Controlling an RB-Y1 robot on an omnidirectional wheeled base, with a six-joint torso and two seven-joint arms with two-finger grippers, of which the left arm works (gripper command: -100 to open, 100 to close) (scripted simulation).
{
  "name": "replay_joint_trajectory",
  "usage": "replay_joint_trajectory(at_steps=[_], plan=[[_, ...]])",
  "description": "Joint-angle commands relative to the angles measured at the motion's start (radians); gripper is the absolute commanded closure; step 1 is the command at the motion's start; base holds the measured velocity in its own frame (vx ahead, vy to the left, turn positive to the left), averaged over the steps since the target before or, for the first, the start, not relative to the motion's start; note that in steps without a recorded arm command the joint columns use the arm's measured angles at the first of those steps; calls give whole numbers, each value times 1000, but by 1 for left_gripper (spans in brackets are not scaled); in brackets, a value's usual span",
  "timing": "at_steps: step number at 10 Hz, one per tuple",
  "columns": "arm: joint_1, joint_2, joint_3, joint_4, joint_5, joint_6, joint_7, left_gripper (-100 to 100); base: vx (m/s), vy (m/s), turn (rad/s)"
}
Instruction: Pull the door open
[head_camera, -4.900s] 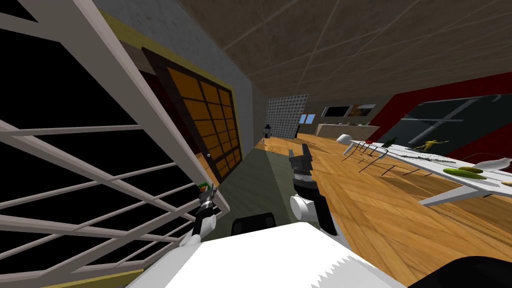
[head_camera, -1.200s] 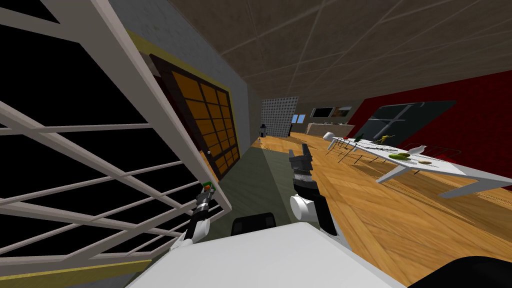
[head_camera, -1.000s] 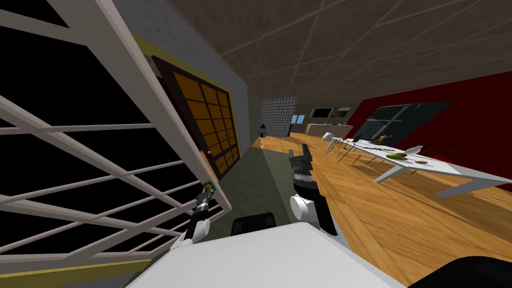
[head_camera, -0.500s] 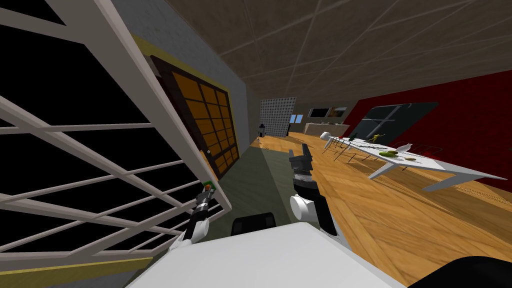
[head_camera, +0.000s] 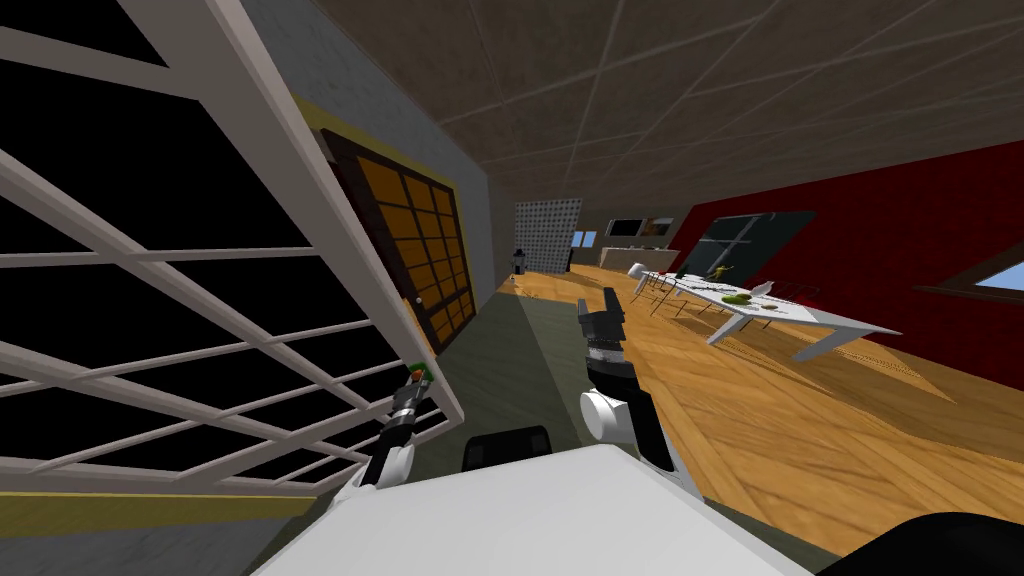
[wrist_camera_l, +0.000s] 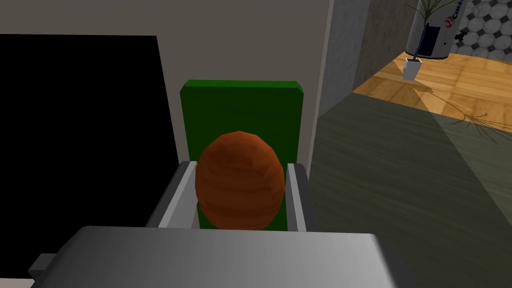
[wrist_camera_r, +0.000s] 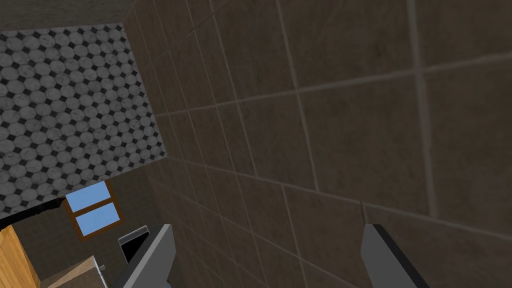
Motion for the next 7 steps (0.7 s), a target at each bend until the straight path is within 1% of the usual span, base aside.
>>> replay_joint_trajectory(at_steps=[1, 4, 5, 6, 7], plan=[[8, 8, -19, -16, -13, -2, 21, 100, -226, 57, -99], [16, 23, -44, -22, -31, -6, 51, 100, -184, 31, -70], [19, 19, -40, -24, -28, 2, 44, 100, -71, 8, -18], [28, 28, -56, -24, -41, -7, 63, 100, -108, 16, -54], [32, 34, -65, -26, -49, -14, 75, 100, -184, 15, -69]])
